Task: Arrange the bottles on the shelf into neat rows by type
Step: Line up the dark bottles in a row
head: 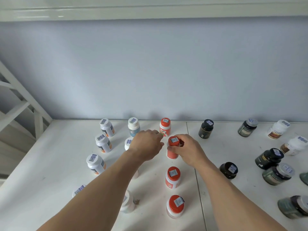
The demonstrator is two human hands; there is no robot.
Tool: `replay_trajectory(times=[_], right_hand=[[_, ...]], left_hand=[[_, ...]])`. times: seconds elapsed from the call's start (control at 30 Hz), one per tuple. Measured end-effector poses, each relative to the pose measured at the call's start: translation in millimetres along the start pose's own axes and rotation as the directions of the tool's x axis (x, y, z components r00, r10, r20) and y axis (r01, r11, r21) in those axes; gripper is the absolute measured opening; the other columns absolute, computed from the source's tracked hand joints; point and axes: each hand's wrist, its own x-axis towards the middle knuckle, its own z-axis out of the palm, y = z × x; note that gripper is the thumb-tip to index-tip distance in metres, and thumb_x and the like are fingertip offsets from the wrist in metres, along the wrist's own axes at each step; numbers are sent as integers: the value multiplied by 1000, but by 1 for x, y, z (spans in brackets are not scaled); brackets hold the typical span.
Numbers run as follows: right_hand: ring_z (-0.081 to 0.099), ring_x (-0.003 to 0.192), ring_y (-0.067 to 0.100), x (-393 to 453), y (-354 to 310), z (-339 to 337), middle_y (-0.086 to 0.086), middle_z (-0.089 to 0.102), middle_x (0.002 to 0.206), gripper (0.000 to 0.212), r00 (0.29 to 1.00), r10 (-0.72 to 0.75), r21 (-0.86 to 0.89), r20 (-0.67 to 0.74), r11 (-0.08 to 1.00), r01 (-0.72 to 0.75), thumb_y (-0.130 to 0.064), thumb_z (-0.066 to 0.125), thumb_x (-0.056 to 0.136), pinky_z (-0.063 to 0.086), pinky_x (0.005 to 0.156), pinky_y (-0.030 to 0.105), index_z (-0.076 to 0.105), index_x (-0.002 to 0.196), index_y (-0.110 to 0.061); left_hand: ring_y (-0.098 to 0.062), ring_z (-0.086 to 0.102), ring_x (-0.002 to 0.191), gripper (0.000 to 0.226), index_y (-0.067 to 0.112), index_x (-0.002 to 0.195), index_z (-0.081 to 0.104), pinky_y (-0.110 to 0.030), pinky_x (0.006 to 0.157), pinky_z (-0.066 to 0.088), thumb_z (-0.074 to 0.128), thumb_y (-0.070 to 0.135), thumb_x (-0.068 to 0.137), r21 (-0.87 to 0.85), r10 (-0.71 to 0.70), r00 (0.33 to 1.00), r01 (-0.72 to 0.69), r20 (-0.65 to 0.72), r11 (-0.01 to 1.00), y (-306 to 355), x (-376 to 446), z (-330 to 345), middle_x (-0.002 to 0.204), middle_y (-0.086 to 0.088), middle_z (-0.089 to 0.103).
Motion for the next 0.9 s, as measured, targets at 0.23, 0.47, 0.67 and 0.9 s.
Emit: replay_trajectory(times=[0.23, 0.47, 0.67, 0.9], right_hand=[[53, 108, 16, 10, 4, 21, -4, 55, 129, 58, 999, 36, -43, 24, 998, -35, -44, 74, 80, 44, 98, 37, 49, 129, -28], [54, 110, 16, 13, 3, 27, -4, 55, 129, 58, 999, 48, -42, 23, 998, -47, -44, 75, 78, 43, 96, 36, 49, 128, -29], [52, 119, 14, 10, 1, -7, -5, 51, 135, 73, 995, 14, 20, 98, 1000, -16, -42, 79, 74, 44, 98, 36, 46, 137, -28], [53, 115, 12, 43, 28, -103, 0, 56, 129, 54, 973, -60, -7, -224, 998, 59, -37, 72, 81, 37, 89, 25, 55, 129, -21]], left_hand=[[-19, 61, 96, 36, 19, 115, 62, -32, 72, 50, 43, 42, 96, -30, -15, 1000, 15, 20, 999, -5, 0, 8, 108, 2, 66], [-21, 61, 99, 36, 19, 115, 61, -36, 76, 51, 42, 43, 96, -31, -28, 1000, 29, 7, 999, -9, 2, 10, 112, 2, 65], [-23, 61, 97, 35, 23, 117, 60, -36, 75, 49, 41, 43, 96, -34, -1, 999, -1, -39, 999, 6, 14, -3, 111, 2, 65], [-24, 61, 97, 33, 19, 110, 63, -30, 69, 42, 45, 41, 94, -53, 25, 995, -30, -102, 998, 48, 47, -11, 111, 2, 65]])
